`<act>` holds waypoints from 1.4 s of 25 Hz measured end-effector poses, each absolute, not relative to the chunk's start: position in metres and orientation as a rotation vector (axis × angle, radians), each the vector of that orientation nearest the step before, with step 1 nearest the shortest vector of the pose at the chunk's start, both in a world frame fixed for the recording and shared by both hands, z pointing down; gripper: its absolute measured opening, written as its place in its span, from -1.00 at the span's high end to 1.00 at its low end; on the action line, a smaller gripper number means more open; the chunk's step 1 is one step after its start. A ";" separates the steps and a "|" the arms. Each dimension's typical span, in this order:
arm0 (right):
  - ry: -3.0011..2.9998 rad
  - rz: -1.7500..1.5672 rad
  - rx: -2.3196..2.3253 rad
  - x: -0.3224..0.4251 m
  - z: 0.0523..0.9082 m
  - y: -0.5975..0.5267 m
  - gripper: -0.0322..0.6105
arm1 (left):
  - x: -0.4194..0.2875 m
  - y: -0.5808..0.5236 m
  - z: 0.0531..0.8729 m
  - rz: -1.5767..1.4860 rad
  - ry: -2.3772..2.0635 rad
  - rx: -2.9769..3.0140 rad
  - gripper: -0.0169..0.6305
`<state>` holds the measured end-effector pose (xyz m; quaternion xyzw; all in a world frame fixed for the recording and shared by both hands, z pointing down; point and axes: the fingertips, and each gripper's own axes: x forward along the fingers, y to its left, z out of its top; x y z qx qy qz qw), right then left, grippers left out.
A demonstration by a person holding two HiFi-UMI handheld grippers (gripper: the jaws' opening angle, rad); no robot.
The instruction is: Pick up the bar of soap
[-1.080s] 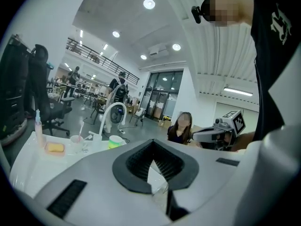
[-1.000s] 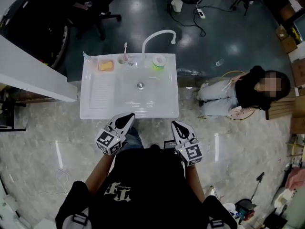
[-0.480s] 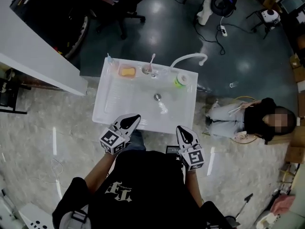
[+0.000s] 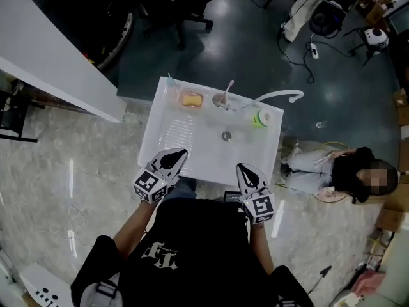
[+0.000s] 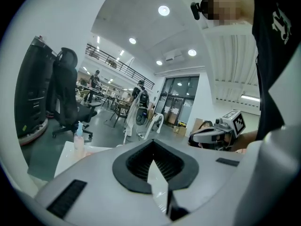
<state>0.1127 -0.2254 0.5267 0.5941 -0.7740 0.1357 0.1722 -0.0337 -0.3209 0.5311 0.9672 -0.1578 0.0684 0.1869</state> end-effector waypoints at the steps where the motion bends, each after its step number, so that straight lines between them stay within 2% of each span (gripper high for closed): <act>1: -2.194 0.381 1.679 0.108 0.526 -0.230 0.88 | -0.038 -0.326 0.531 0.190 -0.447 2.719 0.92; 19: -2.186 0.347 1.593 0.084 0.542 -0.276 0.88 | -0.061 -0.361 0.542 0.175 -0.459 2.710 0.92; 26: -2.170 0.351 1.555 0.091 0.575 -0.329 0.88 | -0.061 -0.376 0.554 0.174 -0.543 2.682 0.92; 35: -2.189 0.333 1.346 0.062 0.641 -0.420 0.87 | -0.070 -0.397 0.573 0.195 -0.649 2.634 0.92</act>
